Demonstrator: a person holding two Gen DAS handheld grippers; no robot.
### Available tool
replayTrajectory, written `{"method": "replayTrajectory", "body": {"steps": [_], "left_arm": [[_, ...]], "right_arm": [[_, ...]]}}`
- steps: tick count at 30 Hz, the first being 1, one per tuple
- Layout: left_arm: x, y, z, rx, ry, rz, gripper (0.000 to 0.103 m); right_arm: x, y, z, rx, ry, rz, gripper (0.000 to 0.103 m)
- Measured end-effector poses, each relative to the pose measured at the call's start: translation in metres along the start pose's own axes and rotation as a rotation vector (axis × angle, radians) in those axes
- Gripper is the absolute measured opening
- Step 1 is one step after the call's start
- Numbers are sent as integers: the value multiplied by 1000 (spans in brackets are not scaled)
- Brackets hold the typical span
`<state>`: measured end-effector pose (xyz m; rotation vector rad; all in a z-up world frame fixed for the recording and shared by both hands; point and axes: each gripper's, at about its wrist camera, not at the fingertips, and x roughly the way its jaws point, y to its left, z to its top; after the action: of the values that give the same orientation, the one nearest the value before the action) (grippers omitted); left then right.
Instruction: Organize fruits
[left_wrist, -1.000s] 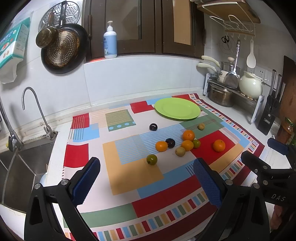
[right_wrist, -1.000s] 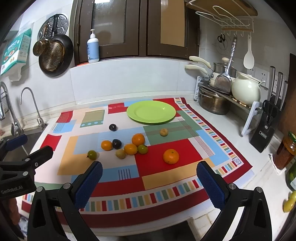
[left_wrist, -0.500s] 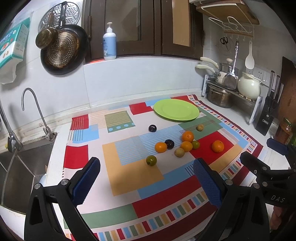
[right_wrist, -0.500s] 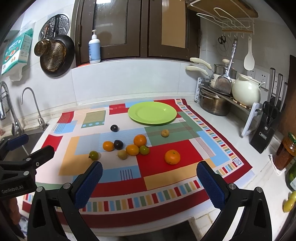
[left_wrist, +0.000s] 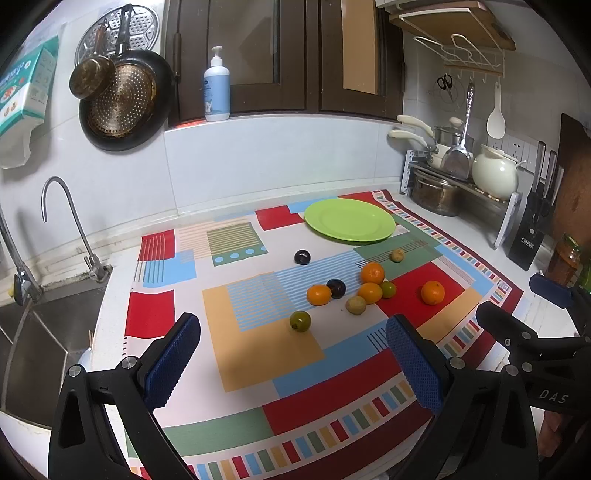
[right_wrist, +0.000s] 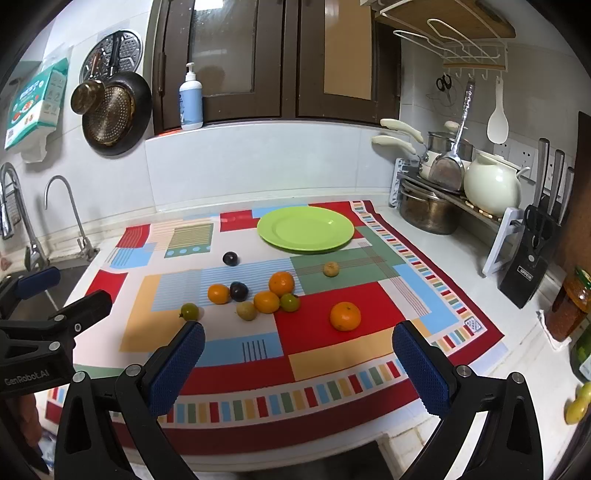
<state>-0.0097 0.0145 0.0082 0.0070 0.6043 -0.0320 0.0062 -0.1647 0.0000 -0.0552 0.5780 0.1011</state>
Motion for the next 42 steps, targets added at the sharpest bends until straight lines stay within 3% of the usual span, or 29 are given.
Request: {"method": "replayTrajectory", "body": {"steps": [23,34,42], "left_arm": [[2,-1,0,1,4,1,102],[20,3,5,7,26,-12,102],[40,7,9,46,34,-46,96]], "right_arm": [[7,6,3,-6,7,8,102],[21,7,6,-10,27,24,102],[41,14,12,-20,48,56,102]]}}
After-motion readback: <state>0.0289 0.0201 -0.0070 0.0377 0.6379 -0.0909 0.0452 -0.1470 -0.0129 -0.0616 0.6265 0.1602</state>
